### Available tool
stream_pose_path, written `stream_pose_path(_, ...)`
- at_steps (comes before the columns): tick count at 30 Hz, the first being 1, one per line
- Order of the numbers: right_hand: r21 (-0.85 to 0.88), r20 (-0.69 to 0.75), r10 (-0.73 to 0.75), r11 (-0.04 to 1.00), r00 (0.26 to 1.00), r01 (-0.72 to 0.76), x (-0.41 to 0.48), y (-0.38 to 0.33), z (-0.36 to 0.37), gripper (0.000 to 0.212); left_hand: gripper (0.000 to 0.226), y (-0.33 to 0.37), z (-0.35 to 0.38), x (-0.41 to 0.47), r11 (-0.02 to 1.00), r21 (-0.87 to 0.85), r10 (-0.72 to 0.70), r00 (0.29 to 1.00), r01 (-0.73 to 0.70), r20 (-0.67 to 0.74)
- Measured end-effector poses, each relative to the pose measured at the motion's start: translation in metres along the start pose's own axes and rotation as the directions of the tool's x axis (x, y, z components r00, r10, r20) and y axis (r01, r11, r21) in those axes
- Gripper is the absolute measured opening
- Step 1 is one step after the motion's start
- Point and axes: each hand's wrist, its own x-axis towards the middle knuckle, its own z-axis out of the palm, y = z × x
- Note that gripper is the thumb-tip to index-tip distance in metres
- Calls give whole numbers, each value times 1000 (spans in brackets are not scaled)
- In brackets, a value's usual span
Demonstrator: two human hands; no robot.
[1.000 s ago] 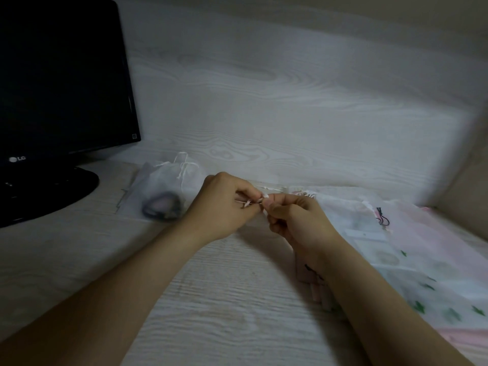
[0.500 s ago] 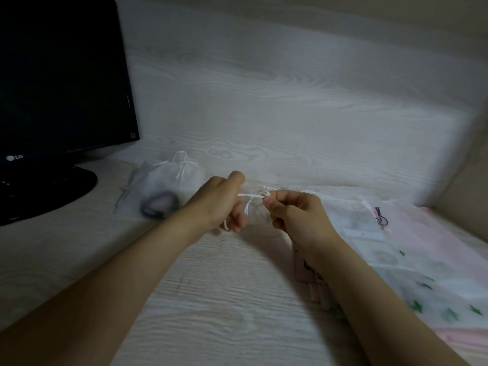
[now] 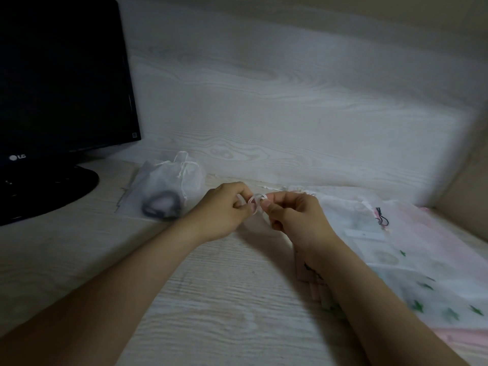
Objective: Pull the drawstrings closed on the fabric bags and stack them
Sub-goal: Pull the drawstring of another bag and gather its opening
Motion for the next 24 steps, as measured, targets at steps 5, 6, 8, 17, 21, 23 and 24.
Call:
stream_pose_path(5, 23, -33, 1, 1000, 999, -1, -1, -1, -1, 15, 19, 5, -3, 2, 994, 46, -96, 994, 98, -43)
stream_pose_path(6, 13, -33, 3, 1000, 999, -2, -2, -2, -2, 14, 23, 7, -4, 3, 990, 51, -133, 990, 135, -49)
stream_pose_path(8, 1, -27, 14, 1000, 1000, -14, -3, -3, -2, 12, 29, 12, -6, 3, 982, 27, -183, 982, 185, -55)
stream_pose_path(17, -50, -55, 1, 999, 998, -4, -7, -8, -4, 9, 28, -2, -7, 7, 951, 154, -241, 954, 269, -181)
stream_pose_path(21, -472, -71, -121, 878, 990, 74, -2, -3, -8, 9, 32, 1, -6, 5, 922, 296, -202, 962, 251, -186)
stream_pose_path(23, -624, -53, -206, 771, 977, 129, -2, -3, -6, 12, 33, 1, -6, 6, 911, 334, -181, 962, 243, -205)
stream_pose_path(24, -668, -51, -230, 731, 972, 138, -3, -4, -5, 13, 32, 1, -6, 6, 907, 345, -172, 961, 241, -218)
